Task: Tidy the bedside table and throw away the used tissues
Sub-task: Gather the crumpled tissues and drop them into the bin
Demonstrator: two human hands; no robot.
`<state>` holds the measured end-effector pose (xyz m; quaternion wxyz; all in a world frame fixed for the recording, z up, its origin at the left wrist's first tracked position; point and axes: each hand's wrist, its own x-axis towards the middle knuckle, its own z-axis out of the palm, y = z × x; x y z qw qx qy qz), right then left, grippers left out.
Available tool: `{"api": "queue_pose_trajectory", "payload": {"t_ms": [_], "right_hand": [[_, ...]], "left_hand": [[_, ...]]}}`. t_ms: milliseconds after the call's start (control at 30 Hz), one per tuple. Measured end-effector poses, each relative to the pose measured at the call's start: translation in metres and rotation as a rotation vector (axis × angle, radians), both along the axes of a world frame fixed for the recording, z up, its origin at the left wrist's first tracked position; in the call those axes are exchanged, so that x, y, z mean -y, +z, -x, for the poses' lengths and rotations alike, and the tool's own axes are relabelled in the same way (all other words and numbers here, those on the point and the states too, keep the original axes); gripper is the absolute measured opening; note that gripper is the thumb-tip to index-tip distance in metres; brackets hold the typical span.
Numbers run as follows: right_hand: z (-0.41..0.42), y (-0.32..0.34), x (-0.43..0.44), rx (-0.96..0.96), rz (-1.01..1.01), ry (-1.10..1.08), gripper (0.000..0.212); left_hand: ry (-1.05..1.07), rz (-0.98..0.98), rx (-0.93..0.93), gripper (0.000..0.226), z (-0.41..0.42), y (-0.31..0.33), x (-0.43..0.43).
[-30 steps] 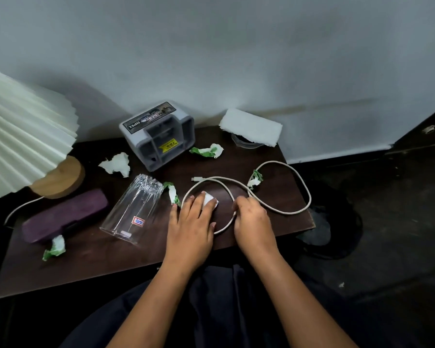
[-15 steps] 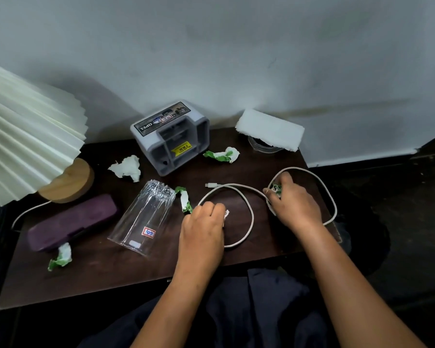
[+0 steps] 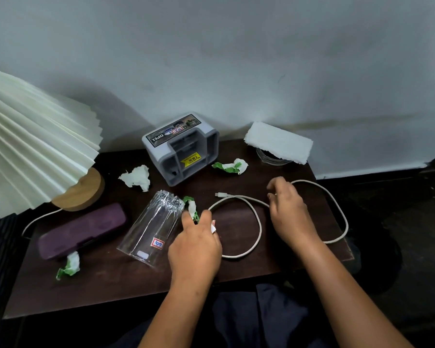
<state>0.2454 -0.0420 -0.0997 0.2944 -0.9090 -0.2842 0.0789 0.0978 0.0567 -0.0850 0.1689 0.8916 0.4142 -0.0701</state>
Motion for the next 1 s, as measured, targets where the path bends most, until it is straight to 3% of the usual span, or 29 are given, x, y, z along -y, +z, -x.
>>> {"api": "queue_pose_trajectory", "payload": {"t_ms": [300, 633, 767, 867, 933, 1000], "right_hand": [[0.001, -0.003, -0.028, 0.12, 0.137, 0.201, 0.064], [-0.009, -0.003, -0.057, 0.122, 0.525, 0.306, 0.072], [-0.01, -0.01, -0.059, 0.129, 0.292, 0.26, 0.061], [-0.008, -0.009, -0.065, 0.101, -0.053, 0.152, 0.027], [-0.002, -0.003, -0.071, 0.041, -0.227, 0.101, 0.014], [0.006, 0.005, -0.076, -0.014, -0.326, 0.041, 0.023]], "left_hand": [[0.005, -0.081, 0.209, 0.027, -0.004, -0.002, -0.001], [0.007, -0.111, 0.637, 0.031, -0.007, 0.007, -0.015], [0.004, -0.116, 0.764, 0.021, 0.003, 0.007, -0.03], [0.078, -0.073, 0.919, 0.017, 0.015, 0.016, -0.038], [0.233, 0.093, 1.069, 0.025, 0.022, 0.025, -0.049], [0.402, 0.314, 1.203, 0.028, 0.031, 0.033, -0.066]]}}
